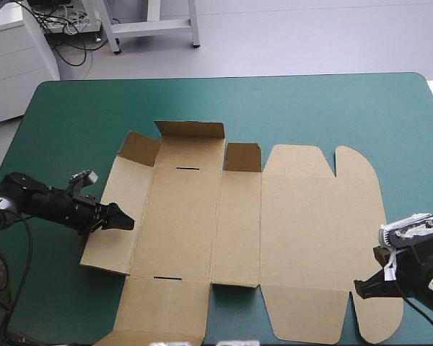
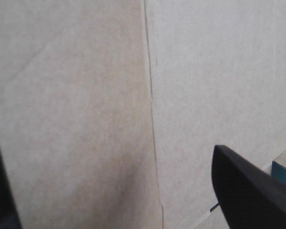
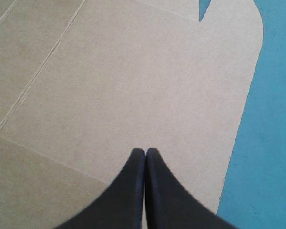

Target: Fold the box

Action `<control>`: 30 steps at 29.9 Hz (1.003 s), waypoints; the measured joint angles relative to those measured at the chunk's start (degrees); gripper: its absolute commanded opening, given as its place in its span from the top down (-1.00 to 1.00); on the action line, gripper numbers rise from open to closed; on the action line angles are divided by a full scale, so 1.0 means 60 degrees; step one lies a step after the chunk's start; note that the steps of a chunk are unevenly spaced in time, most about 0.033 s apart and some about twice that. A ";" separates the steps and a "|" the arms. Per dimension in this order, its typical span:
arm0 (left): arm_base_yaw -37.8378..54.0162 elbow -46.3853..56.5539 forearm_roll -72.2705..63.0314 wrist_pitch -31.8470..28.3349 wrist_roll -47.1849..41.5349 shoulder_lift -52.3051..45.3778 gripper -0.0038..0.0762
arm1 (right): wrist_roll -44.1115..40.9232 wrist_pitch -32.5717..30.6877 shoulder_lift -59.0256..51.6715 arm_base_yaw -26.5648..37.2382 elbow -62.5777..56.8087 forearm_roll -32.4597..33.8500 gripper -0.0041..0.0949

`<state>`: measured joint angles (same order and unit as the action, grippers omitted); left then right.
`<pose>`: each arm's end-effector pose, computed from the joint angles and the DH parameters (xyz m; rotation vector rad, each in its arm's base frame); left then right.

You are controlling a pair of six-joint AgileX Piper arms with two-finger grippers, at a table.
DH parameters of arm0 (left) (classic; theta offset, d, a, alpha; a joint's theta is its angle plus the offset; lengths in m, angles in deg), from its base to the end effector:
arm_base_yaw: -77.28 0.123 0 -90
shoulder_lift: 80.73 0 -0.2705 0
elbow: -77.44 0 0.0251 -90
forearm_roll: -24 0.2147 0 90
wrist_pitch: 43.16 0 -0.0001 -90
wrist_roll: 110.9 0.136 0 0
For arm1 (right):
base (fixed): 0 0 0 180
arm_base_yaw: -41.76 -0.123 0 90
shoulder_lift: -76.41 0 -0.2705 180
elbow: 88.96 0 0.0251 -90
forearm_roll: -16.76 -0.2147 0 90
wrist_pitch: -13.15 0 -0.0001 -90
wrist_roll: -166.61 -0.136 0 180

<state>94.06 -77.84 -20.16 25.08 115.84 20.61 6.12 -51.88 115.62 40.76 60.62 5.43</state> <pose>0.2445 -0.0182 0.1792 0.1863 2.8052 -1.0214 0.0783 0.0256 0.2989 -0.4047 2.2935 0.0905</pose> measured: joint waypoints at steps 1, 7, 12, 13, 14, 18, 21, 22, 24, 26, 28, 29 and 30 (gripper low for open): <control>-0.0079 0.0000 -0.0022 0.0000 0.0009 0.0010 -0.49 | 0.0000 0.0000 0.0000 0.0000 0.0000 0.0000 0.95; -0.0389 0.0000 -0.0089 0.0000 0.0021 0.0038 -0.49 | 0.0000 0.0000 0.0000 0.0000 0.0000 -0.0008 0.95; -0.0411 0.0000 -0.0109 -0.0009 -0.0008 0.0038 -0.30 | 0.0000 0.0000 0.0000 0.0000 0.0000 -0.0018 0.95; -0.0411 0.0007 -0.0109 -0.0019 -0.0020 0.0056 -0.21 | 0.0000 0.0000 0.0000 0.0000 0.0000 -0.0028 0.95; -0.0419 0.0007 -0.0099 -0.0028 -0.0104 0.0069 -0.10 | 0.0000 0.0000 0.0000 0.0000 0.0000 -0.0038 0.95; -0.0419 0.0089 -0.0045 -0.0037 -0.0595 0.0088 0.37 | 0.0000 0.0000 0.0000 0.0000 0.0000 -0.0038 0.95; -0.0419 0.0084 -0.0006 -0.0037 -0.1012 0.0088 0.78 | 0.0000 0.0000 0.0000 0.0000 0.0000 -0.0038 0.95; -0.0419 0.0084 0.0006 -0.0048 -0.1138 0.0088 0.95 | 0.0000 0.0000 0.0000 0.0000 0.0000 -0.0038 0.95; -0.0419 0.0084 0.0027 -0.0049 -0.1227 0.0098 0.98 | 0.0000 0.0000 0.0000 0.0000 0.0000 -0.0038 0.95; -0.0430 0.0084 0.0016 -0.0038 -0.1285 0.0098 0.98 | 0.0000 0.0000 0.0000 0.0000 0.0000 -0.0038 0.95; -0.0430 0.0084 -0.0038 0.0000 -0.1283 0.0098 0.98 | 0.0000 0.0000 0.0000 0.0000 0.0000 -0.0038 0.95; -0.0430 0.0084 -0.0042 0.0000 -0.1263 0.0098 0.98 | 0.0000 0.0000 0.0000 0.0000 0.0000 -0.0045 0.95; -0.0430 0.0084 -0.0042 0.0000 -0.1240 0.0098 0.98 | 0.0000 0.0000 0.0000 0.0000 0.0000 -0.0045 0.95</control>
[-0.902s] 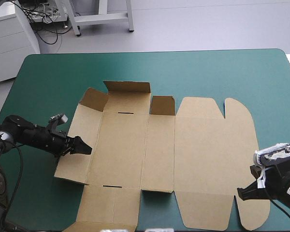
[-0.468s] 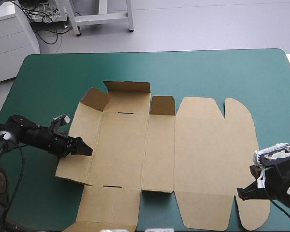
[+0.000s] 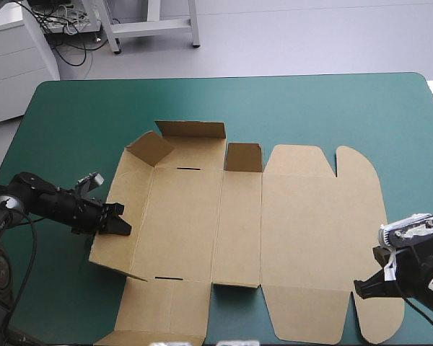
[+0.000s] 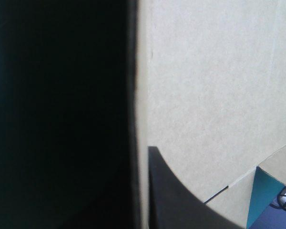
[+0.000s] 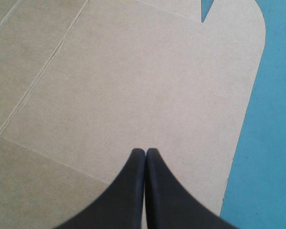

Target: Fold the box

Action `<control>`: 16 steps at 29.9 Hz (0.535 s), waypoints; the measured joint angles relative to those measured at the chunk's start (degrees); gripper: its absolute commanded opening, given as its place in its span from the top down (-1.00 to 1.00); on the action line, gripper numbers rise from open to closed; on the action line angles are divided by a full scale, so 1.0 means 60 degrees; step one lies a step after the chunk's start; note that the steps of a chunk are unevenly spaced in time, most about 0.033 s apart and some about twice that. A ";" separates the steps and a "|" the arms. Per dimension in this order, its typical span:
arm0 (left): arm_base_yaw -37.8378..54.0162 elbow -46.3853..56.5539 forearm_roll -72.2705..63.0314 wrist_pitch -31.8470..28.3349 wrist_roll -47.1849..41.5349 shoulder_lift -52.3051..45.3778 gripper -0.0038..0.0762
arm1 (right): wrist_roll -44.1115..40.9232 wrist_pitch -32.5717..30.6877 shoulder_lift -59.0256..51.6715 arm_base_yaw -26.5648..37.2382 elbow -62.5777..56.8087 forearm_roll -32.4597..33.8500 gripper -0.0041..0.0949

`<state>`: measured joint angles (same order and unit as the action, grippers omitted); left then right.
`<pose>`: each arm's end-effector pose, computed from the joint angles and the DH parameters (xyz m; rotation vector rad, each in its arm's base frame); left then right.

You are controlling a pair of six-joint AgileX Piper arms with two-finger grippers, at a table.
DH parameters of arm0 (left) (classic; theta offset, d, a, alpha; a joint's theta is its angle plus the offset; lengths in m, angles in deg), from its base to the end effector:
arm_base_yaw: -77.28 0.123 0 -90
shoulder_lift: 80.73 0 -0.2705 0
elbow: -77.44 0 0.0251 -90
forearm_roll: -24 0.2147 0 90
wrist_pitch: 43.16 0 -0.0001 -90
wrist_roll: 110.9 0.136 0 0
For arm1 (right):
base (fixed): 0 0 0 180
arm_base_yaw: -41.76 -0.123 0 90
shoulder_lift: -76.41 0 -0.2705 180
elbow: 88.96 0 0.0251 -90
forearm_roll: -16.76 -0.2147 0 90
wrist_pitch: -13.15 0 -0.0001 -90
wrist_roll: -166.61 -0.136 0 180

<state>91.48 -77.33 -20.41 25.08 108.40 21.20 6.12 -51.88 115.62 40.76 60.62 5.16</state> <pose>0.2425 -0.0298 0.1756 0.0550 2.8725 -1.0732 0.0783 0.0262 0.2990 -0.4043 2.2927 0.0963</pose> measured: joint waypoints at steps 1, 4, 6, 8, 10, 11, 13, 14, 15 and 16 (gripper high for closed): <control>0.0000 0.0000 0.0000 0.0011 0.0099 0.0000 0.98 | 0.0000 0.0000 0.0000 0.0000 0.0000 0.0000 0.95; 0.0000 0.0000 -0.0007 0.0021 0.0181 0.0000 0.98 | 0.0000 0.0000 0.0000 0.0000 0.0000 0.0000 0.95; 0.0000 0.0000 -0.0007 0.0021 0.0188 0.0000 0.98 | 0.0000 0.0000 0.0000 0.0000 0.0000 0.0000 0.95; 0.0000 0.0000 -0.0007 0.0021 0.0269 0.0000 0.98 | 0.0000 0.0000 0.0000 0.0000 0.0000 0.0000 0.95; 0.0000 -0.0052 -0.0007 0.0032 0.0394 0.0000 0.98 | 0.0000 0.0000 0.0000 0.0000 0.0000 0.0000 0.95; 0.0000 -0.0139 0.0013 0.0032 0.0462 0.0000 0.98 | 0.0000 0.0000 0.0000 0.0000 0.0000 0.0000 0.95; -0.0031 -0.0422 0.0072 0.0032 0.0537 -0.0028 0.98 | 0.0000 0.0000 0.0000 0.0000 0.0000 0.0000 0.95; -0.0069 -0.0596 0.0114 0.0032 0.0548 -0.0081 0.98 | 0.0000 0.0000 0.0000 0.0000 0.0000 0.0000 0.95; -0.0129 -0.0794 0.0181 0.0022 0.0536 -0.0174 0.98 | 0.0000 0.0000 0.0000 0.0000 0.0000 -0.0010 0.95; -0.0222 -0.0981 0.0305 0.0035 0.0488 -0.0287 0.98 | 0.0000 0.0000 0.0000 0.0000 0.0000 -0.0018 0.95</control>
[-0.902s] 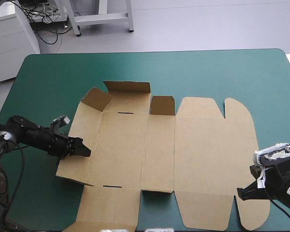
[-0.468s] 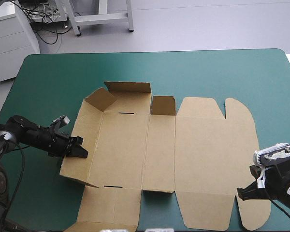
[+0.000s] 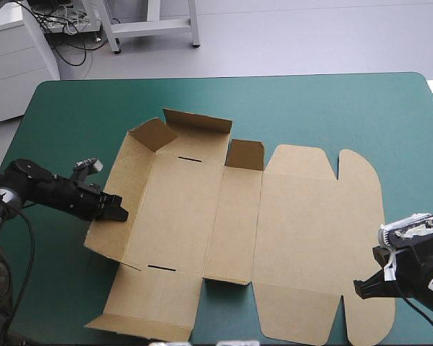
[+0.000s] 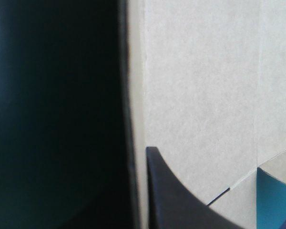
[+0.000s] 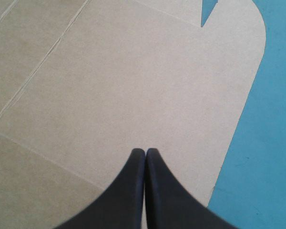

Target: Fold the box

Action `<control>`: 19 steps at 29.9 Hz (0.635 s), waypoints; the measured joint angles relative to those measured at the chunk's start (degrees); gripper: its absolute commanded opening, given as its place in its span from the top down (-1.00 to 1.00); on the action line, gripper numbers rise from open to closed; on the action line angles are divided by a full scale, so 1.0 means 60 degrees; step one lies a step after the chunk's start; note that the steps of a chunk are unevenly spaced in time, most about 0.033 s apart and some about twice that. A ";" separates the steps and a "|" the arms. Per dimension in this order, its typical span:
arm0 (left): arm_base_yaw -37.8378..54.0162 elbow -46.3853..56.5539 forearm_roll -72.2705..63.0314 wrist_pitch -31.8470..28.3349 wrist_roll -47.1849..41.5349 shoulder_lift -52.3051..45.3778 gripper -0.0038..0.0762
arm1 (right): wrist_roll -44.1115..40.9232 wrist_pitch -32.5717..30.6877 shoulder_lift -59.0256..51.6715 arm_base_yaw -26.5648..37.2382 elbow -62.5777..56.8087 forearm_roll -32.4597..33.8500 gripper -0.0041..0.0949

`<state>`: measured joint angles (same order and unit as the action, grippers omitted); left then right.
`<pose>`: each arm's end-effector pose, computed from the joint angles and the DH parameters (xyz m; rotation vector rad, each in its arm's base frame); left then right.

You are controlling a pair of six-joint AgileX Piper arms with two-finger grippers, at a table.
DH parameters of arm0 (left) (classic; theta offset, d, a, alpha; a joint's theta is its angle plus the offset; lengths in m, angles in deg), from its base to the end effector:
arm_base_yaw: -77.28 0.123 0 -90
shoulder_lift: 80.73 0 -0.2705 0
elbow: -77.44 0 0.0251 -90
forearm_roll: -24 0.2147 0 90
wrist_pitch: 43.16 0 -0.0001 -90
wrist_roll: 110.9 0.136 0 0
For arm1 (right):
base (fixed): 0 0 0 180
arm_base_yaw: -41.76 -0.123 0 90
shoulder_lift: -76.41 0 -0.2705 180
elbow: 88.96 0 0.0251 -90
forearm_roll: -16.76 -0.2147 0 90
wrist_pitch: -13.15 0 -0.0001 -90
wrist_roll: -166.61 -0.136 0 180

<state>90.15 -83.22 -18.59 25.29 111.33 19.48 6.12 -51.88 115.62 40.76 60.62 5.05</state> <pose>0.2575 -0.0290 0.1995 0.2493 2.7850 -0.9510 0.0783 0.0264 0.2990 -0.4042 2.2924 0.0987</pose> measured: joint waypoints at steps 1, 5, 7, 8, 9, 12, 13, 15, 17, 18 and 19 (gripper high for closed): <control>-0.0094 -0.0208 0.0136 0.0025 -0.0091 -0.0092 0.98 | 0.0000 0.0000 0.0000 0.0000 0.0000 -0.0010 0.95; -0.0851 -0.1548 0.1379 0.0159 -0.0931 -0.0520 0.98 | 0.0000 0.0000 0.0000 0.0000 0.0000 -0.0010 0.95; -0.1311 -0.2296 0.2097 0.0204 -0.1344 -0.0643 0.98 | 0.0000 0.0000 0.0000 0.0000 0.0017 -0.0010 0.95; -0.1579 -0.2678 0.2467 0.0246 -0.1576 -0.0685 0.98 | 0.0000 -0.0011 0.0000 0.0000 0.0055 -0.0010 0.95; -0.1856 -0.2997 0.2747 0.0295 -0.1774 -0.0695 0.98 | 0.0000 -0.0011 0.0000 0.0000 0.0097 -0.0010 0.95; -0.2659 -0.4091 0.3576 0.0425 -0.2164 -0.0704 0.98 | 0.0000 -0.0053 0.0000 0.0000 0.0356 -0.0010 0.95; -0.2964 -0.4464 0.3829 0.0465 -0.2263 -0.0704 0.98 | 0.0000 -0.0077 0.0000 0.0000 0.0456 -0.0010 0.95; -0.3532 -0.5159 0.4305 0.0496 -0.2403 -0.0704 0.98 | 0.0000 -0.0148 0.0000 0.0000 0.0644 -0.0018 0.95; -0.4204 -0.5691 0.4878 0.0519 -0.2560 -0.0704 0.98 | 0.0000 -0.0229 0.0000 0.0000 0.0829 -0.0018 0.95; -0.4475 -0.5936 0.5241 0.0528 -0.2657 -0.0704 0.98 | 0.0000 -0.0269 0.0000 0.0000 0.0893 -0.0021 0.95; -0.4810 -0.6142 0.5627 0.0527 -0.2758 -0.0704 0.98 | 0.0000 -0.0301 0.0000 0.0000 0.0960 -0.0030 0.95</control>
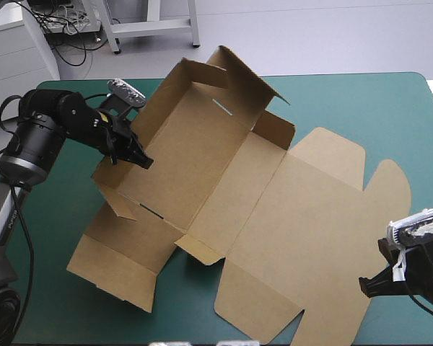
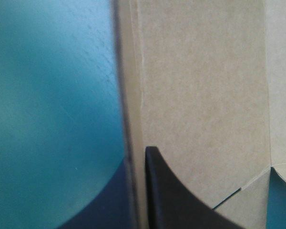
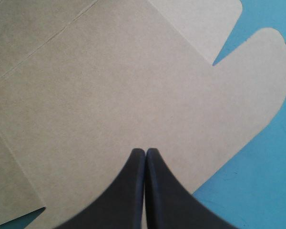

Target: Fold the box

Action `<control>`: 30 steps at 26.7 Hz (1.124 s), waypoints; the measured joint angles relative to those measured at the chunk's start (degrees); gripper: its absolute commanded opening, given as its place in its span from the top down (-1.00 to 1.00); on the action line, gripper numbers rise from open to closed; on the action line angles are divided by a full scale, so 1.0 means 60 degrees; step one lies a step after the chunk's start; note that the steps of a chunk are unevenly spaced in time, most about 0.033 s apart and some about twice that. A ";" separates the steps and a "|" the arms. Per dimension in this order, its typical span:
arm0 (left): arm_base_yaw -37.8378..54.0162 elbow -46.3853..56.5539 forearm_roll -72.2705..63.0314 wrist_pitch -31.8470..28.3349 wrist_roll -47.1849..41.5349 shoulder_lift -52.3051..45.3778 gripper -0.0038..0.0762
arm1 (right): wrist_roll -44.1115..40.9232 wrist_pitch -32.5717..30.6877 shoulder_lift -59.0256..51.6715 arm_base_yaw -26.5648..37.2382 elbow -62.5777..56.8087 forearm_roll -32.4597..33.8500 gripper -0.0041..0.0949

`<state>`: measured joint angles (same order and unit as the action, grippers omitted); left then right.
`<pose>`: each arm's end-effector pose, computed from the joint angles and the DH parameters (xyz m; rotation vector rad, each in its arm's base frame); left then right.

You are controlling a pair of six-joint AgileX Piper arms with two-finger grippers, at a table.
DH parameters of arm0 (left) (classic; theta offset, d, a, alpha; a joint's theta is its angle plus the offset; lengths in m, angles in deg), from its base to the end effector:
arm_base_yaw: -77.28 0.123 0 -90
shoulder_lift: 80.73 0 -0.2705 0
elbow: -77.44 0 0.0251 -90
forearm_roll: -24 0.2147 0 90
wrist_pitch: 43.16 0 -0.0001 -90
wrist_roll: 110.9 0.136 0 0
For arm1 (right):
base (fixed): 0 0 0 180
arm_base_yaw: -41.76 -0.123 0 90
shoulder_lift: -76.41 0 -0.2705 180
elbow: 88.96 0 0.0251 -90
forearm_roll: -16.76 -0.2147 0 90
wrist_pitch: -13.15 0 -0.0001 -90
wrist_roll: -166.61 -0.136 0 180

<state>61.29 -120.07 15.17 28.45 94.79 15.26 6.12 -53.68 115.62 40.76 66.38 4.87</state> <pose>0.2839 -0.1020 0.3431 0.9152 2.4393 -0.1483 0.0735 0.0271 0.3247 -0.4088 2.2222 0.0887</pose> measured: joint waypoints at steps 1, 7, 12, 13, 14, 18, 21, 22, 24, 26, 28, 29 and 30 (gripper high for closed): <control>-0.0324 -0.0160 0.0401 0.0000 -0.0121 0.0000 0.98 | 0.0000 -0.0042 0.0000 0.0000 0.0039 -0.0010 0.95; -0.1983 -0.0396 0.2403 0.0066 -0.0547 -0.0008 0.98 | 0.0000 -0.0329 -0.0019 0.0000 0.0119 -0.0010 0.95; -0.3163 -0.0396 0.3844 -0.0489 -0.1190 -0.0008 0.98 | 0.0000 -0.0382 -0.0019 0.0000 0.0119 -0.0010 0.95; -0.3453 -0.0396 0.4113 -0.0674 -0.1258 -0.0008 0.98 | 0.0000 -0.0382 -0.0019 0.0000 0.0119 -0.0010 0.95; -0.3695 -0.0396 0.4432 -0.0839 -0.1299 -0.0008 0.98 | 0.0000 -0.0382 -0.0019 0.0000 0.0119 -0.0010 0.95; -0.4548 -0.0396 0.5574 -0.1185 -0.1373 0.0001 0.98 | 0.0000 -0.0382 -0.0019 0.0000 0.0119 -0.0010 0.95; -0.5151 -0.0396 0.6657 -0.1322 -0.1418 0.0042 0.98 | 0.0000 -0.0382 -0.0019 0.0000 0.0119 -0.0010 0.95; -0.5329 -0.0396 0.7014 -0.1401 -0.1427 0.0050 0.98 | 0.0000 -0.0382 -0.0019 0.0000 0.0119 -0.0010 0.95; -0.5773 -0.0396 0.7787 -0.1677 -0.1427 0.0123 0.98 | 0.0000 -0.0374 -0.0019 0.0000 0.0119 -0.0010 0.95; -0.6116 -0.0396 0.8463 -0.1936 -0.1392 0.0236 0.98 | 0.0000 -0.0365 -0.0019 0.0000 0.0119 -0.0010 0.95; -0.6302 -0.0233 0.8812 -0.2277 -0.1392 0.0285 0.98 | 0.0000 -0.0357 -0.0019 0.0000 0.0119 -0.0010 0.95; -0.6355 -0.0150 0.8888 -0.2359 -0.1403 0.0285 0.98 | 0.0000 -0.0357 -0.0019 0.0000 0.0127 -0.0010 0.95; -0.6467 0.0174 0.9061 -0.2594 -0.1436 0.0285 0.98 | 0.0000 -0.0349 -0.0019 0.0000 0.0126 -0.0010 0.95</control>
<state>22.48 -119.03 69.54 12.89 86.17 16.96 6.12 -55.78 115.51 40.76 67.13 4.81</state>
